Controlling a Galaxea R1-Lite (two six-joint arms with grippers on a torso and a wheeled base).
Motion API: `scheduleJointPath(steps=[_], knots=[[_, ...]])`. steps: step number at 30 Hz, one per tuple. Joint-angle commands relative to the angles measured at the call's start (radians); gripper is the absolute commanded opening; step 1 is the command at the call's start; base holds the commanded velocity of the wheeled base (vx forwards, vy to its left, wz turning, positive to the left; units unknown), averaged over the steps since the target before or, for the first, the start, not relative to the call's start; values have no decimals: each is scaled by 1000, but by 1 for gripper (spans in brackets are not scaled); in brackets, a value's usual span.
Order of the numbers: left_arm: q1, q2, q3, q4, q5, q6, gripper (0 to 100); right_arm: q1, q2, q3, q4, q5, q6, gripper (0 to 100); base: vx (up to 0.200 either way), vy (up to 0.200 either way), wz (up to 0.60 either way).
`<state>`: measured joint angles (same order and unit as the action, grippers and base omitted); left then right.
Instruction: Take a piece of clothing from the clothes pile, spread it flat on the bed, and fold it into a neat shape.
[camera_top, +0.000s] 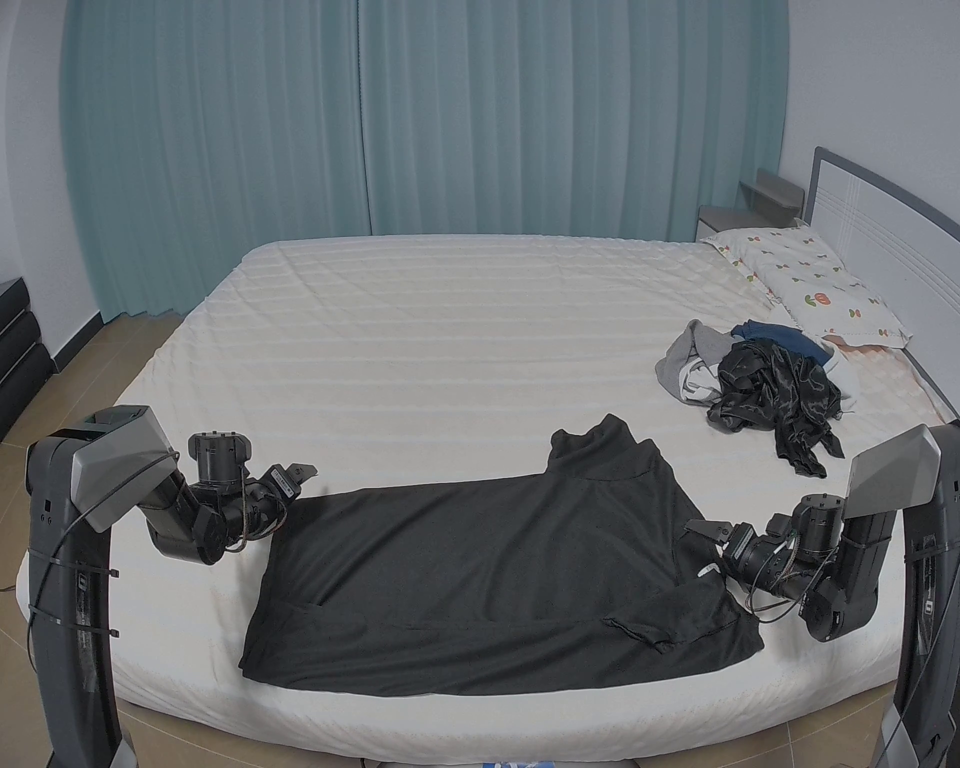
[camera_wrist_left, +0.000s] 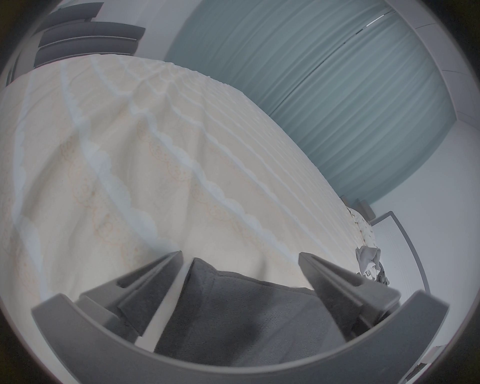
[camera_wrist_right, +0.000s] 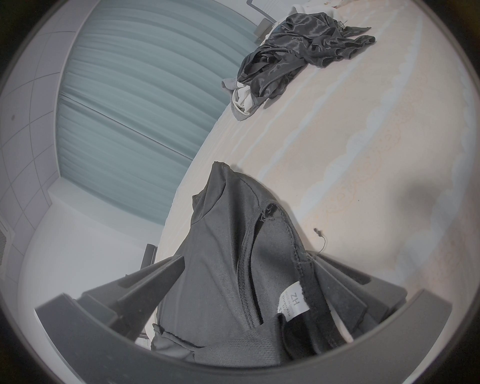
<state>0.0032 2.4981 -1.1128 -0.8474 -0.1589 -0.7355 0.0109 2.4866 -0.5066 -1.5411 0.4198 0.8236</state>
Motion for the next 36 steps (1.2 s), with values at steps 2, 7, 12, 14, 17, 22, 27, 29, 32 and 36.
scheduleJointPath(steps=[2,7,12,14,17,22,27,29,32,36], knots=[[1,2,2,-1,1,-2,0,0,2,-3,-1,1,2,100,0,0,0],[1,-4,39,-59,2,-5,0,-5,-5,-23,-1,-7,3,100,0,0,0],[1,-8,90,-140,4,-12,0,0,-40,-99,29,-93,-4,100,0,0,0],[3,-21,106,-150,4,-12,0,11,-43,-144,67,-107,-6,100,0,0,0],[3,-33,123,-150,4,-35,0,27,-54,-216,145,-111,-8,100,0,0,0],[4,-38,128,-150,-1,-70,0,43,-41,-415,332,-119,-78,100,0,0,0],[4,-36,137,-150,-1,-73,0,95,58,-673,532,-222,-141,100,0,0,0],[3,-38,146,-150,-2,-81,0,98,97,-745,578,-246,-201,100,0,0,0],[3,-39,146,-150,-1,-97,0,95,152,-885,662,-257,-262,100,0,0,0],[1,-38,146,-150,-1,-99,0,90,195,-1026,737,-246,-268,100,0,0,0]])
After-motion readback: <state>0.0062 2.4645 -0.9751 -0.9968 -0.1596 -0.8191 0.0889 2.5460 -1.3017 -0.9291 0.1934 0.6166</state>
